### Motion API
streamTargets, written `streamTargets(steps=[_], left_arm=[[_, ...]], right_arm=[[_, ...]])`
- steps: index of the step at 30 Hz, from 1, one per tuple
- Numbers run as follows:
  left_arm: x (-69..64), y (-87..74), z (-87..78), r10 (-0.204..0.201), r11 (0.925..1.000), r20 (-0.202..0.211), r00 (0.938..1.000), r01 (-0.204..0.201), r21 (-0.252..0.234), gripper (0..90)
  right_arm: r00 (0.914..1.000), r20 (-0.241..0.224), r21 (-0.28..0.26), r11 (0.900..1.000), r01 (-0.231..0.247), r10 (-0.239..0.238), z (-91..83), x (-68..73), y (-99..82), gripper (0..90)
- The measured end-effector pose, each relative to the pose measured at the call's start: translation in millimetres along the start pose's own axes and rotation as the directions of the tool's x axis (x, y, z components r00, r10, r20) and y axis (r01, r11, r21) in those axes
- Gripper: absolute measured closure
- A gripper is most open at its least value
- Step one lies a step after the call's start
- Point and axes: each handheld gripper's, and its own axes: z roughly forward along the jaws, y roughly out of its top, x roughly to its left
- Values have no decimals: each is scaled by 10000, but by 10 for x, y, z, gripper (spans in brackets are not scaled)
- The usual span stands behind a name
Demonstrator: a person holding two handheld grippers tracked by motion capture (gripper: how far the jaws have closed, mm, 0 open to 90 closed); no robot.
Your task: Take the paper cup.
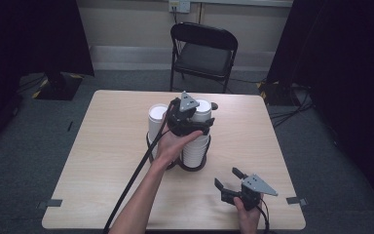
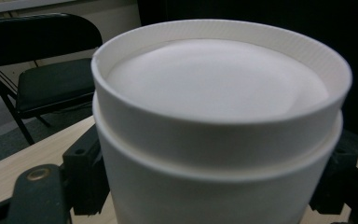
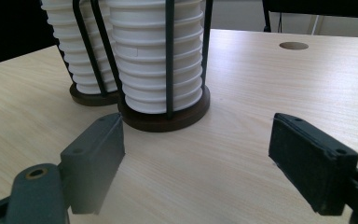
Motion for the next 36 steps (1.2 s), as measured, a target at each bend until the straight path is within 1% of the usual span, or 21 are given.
streamTargets(steps=[7, 13, 18, 20, 21, 23, 24, 27, 29, 30, 31, 36], left_arm=[[6, 18, -44, -179, 9991, 81, 9998, 182, -373, 192], [8, 60, -120, -325, 9962, 51, 9995, 328, -809, 192], [-2, 88, -189, -277, 9931, 57, 9996, 282, -1138, 192], [-4, 103, -226, -394, 9900, -62, 9992, 382, -1360, 192], [0, 112, -244, -482, 9879, -56, 9988, 469, -1478, 191], [1, 122, -267, -446, 9866, -69, 9990, 430, -1576, 191], [-5, 125, -276, -466, 9850, -13, 9989, 457, -1662, 191], [-7, 137, -302, -477, 9836, 30, 9989, 475, -1741, 191], [-5, 143, -316, -535, 9801, 47, 9986, 534, -1910, 191], [-4, 148, -326, -537, 9791, -16, 9986, 523, -1968, 191], [1, 157, -349, -619, 9762, -48, 9981, 596, -2084, 191], [9, 173, -389, -637, 9733, 74, 9979, 638, -2205, 192]], right_arm=[[10000, -13, 20, 10000, 19, -18, 0, 1, 1, 179], [10000, -31, 73, 10000, 31, -30, 4, 4, 2, 179], [10000, -22, 87, 10000, 43, -43, 5, 6, 3, 179], [10000, -37, 81, 10000, 42, -42, 5, 6, 3, 180], [10000, -37, 81, 10000, 47, -47, 5, 6, 3, 180], [10000, -20, 74, 10000, 57, -57, 5, 6, 3, 183], [10000, -20, 74, 10000, 57, -57, 5, 6, 3, 183], [10000, -31, 75, 10000, 63, -62, 6, 7, 3, 183], [10000, -25, 68, 10000, 66, -66, 6, 7, 3, 183], [10000, -28, 65, 10000, 71, -70, 5, 7, 2, 183], [10000, -27, 71, 10000, 59, -59, 6, 7, 3, 183], [10000, -22, 83, 9999, 62, -62, 7, 7, 3, 184]])
